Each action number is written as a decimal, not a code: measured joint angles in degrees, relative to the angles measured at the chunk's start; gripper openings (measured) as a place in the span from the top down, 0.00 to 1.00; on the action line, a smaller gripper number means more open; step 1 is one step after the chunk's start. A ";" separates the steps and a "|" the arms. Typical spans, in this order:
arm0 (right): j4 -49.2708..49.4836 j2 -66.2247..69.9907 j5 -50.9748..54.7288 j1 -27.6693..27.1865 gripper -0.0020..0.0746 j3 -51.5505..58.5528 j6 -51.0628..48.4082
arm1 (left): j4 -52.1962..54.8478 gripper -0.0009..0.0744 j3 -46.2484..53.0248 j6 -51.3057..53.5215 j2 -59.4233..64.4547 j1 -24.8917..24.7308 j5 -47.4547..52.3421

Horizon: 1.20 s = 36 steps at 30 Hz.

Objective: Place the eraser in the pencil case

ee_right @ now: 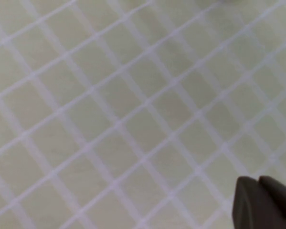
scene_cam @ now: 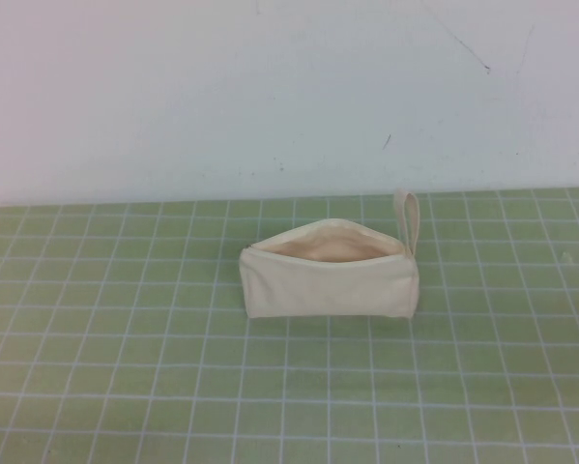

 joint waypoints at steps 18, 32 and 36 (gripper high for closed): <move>2.50 -46.25 -14.71 -21.61 0.97 26.19 -2.43 | 0.00 0.99 0.00 0.00 0.00 0.00 0.00; 1.22 -47.19 -16.92 -24.81 0.97 32.33 5.57 | 0.00 0.99 0.00 0.00 -0.05 0.00 0.04; -5.81 -47.22 -18.17 -24.81 0.97 35.65 18.16 | 0.00 0.99 0.00 0.00 -0.05 0.00 0.04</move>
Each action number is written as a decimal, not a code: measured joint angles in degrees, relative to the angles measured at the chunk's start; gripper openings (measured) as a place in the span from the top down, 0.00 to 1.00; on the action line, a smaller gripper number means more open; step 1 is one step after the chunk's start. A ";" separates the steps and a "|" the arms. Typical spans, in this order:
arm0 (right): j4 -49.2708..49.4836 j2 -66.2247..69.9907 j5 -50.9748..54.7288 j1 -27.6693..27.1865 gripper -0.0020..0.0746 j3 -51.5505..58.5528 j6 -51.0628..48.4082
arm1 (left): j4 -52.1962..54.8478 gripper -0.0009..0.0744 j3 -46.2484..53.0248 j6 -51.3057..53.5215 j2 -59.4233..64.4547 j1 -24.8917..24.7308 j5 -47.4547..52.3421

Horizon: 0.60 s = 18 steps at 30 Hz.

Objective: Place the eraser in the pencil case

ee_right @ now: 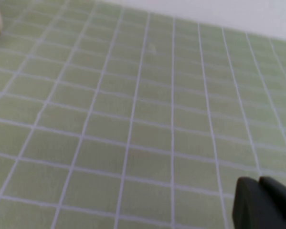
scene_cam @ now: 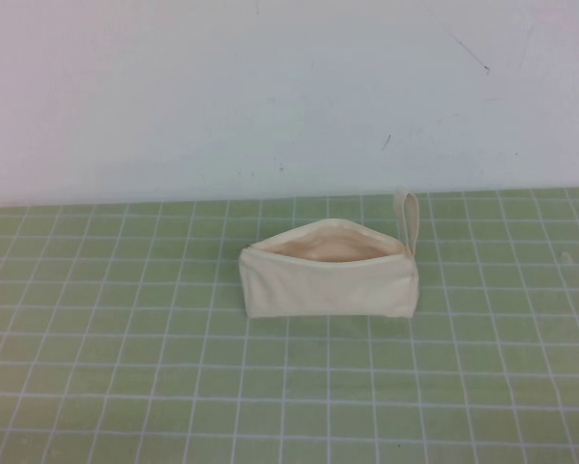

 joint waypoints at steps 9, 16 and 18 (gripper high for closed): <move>-2.68 0.00 -2.56 -0.09 0.97 2.27 6.96 | 0.00 0.99 0.00 0.00 0.00 0.00 0.00; -2.72 0.00 -2.56 -0.09 0.97 2.27 9.10 | 0.00 0.99 0.00 0.00 0.00 0.00 0.00; -2.72 0.00 -2.56 -0.09 0.97 2.27 9.64 | 0.00 0.99 0.00 0.00 0.00 0.00 0.00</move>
